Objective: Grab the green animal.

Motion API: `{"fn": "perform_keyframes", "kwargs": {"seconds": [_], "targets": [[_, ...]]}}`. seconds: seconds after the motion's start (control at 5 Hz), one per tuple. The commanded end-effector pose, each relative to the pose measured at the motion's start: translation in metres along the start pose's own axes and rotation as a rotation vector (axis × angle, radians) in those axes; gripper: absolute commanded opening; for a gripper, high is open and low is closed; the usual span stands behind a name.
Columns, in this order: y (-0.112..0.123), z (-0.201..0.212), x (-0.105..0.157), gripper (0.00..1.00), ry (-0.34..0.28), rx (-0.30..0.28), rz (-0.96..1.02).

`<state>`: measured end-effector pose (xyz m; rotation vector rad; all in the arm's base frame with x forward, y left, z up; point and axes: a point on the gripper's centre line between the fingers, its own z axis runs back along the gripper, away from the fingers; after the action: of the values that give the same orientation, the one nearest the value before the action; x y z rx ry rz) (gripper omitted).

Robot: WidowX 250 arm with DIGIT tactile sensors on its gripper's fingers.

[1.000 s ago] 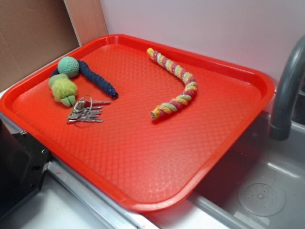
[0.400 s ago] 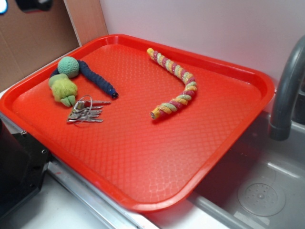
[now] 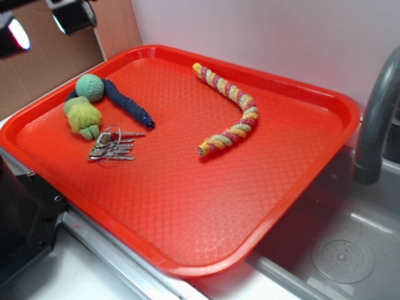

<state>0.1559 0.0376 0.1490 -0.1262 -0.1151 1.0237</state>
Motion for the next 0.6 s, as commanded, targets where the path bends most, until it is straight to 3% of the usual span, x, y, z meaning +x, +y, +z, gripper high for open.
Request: {"fn": "perform_keyframes", "kwargs": {"seconds": [0.0,0.2,0.4], "targets": [[0.015,-0.039,0.025,1.00,-0.133,0.013,0.131],[0.025,-0.068,0.038,1.00,-0.131,0.065,0.132],[0.029,-0.095,0.044,1.00,-0.203,0.099,0.156]]}}
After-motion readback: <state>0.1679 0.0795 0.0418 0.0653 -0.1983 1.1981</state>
